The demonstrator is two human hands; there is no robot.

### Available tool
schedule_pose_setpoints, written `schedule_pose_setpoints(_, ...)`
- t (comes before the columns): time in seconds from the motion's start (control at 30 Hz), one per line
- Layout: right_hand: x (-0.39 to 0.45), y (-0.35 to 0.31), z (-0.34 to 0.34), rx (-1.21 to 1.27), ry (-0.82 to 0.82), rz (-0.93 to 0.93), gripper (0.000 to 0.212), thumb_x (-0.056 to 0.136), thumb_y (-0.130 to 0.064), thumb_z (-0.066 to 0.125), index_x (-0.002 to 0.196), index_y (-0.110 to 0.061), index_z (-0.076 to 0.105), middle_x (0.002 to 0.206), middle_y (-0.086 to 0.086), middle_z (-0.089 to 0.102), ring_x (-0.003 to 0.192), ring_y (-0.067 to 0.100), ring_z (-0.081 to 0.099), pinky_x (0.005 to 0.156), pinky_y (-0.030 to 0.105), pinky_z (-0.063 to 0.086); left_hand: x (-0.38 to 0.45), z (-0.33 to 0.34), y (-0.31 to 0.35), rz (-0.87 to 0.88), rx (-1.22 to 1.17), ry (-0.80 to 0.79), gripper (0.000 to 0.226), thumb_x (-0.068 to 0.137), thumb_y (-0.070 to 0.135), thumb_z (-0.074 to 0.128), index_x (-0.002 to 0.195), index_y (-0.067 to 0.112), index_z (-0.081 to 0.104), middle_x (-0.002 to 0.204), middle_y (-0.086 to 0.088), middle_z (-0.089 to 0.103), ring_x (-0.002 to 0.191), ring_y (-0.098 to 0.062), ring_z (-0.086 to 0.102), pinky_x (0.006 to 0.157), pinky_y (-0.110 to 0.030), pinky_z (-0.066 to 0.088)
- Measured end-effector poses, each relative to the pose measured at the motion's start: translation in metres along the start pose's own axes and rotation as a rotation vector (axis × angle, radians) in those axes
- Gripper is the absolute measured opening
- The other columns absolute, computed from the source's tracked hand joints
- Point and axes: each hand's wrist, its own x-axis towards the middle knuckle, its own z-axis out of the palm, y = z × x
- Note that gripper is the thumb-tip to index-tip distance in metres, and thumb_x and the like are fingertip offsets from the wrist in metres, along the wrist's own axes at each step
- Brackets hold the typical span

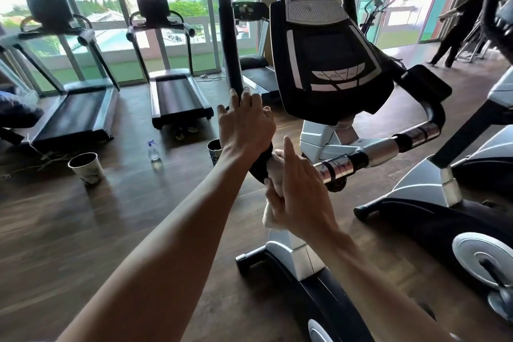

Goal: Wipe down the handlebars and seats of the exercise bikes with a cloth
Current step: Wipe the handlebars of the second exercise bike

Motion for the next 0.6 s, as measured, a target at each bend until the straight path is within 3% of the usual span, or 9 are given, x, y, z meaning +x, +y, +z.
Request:
schedule_pose_setpoints(0.07, 0.016, -0.005, 0.006, 0.006, 0.002, 0.083, 0.081, 0.097, -0.047, 0.038, 0.161, -0.003, 0.016, 0.123, 0.009, 0.066, 0.112, 0.026, 0.060, 0.101, 0.039, 0.045, 0.000, 0.001, 0.001, -0.009, -0.001, 0.003, 0.046, 0.105, 0.034, 0.034, 0.140, 0.010, 0.050, 0.160, -0.007, 0.039, 0.152, -0.030, 0.027, 0.110, -0.052, 0.032)
schedule_pose_setpoints(0.17, 0.017, -0.017, 0.008, -0.113, -0.026, 0.087, 0.073, 0.099, -0.050, 0.025, 0.154, -0.002, 0.035, 0.130, 0.010, 0.061, 0.109, 0.025, 0.059, 0.100, 0.038, 0.041, 0.000, 0.001, 0.001, -0.011, -0.002, 0.001, 0.045, 0.105, 0.034, 0.035, 0.139, 0.010, 0.051, 0.159, -0.007, 0.040, 0.151, -0.030, 0.028, 0.110, -0.052, 0.032)
schedule_pose_setpoints(0.3, -0.003, -0.003, 0.002, -0.073, 0.043, -0.096, 0.057, 0.087, -0.024, 0.047, 0.138, 0.002, 0.049, 0.111, 0.014, 0.059, 0.099, 0.031, 0.056, 0.094, 0.049, 0.047, -0.001, 0.001, 0.000, -0.003, -0.005, 0.016, 0.044, 0.104, 0.033, 0.036, 0.136, 0.009, 0.053, 0.157, -0.009, 0.042, 0.150, -0.032, 0.031, 0.110, -0.053, 0.033)
schedule_pose_setpoints(0.47, 0.003, 0.021, -0.028, -0.016, 0.176, -0.070, 0.044, 0.091, -0.018, 0.048, 0.131, -0.004, 0.057, 0.121, 0.013, 0.061, 0.106, 0.029, 0.056, 0.096, 0.045, 0.047, -0.002, 0.000, 0.001, -0.009, -0.031, 0.040, 0.041, 0.102, 0.030, 0.039, 0.131, 0.008, 0.057, 0.153, -0.009, 0.047, 0.148, -0.032, 0.034, 0.108, -0.053, 0.034)
schedule_pose_setpoints(0.6, 0.019, 0.039, -0.029, -0.117, -0.046, 0.148, 0.045, 0.100, -0.033, 0.046, 0.135, -0.007, 0.055, 0.124, 0.011, 0.061, 0.119, 0.030, 0.052, 0.107, 0.044, 0.040, -0.003, 0.000, 0.001, -0.007, -0.029, 0.035, 0.041, 0.102, 0.032, 0.038, 0.131, 0.009, 0.057, 0.151, -0.008, 0.048, 0.145, -0.031, 0.036, 0.108, -0.052, 0.034)
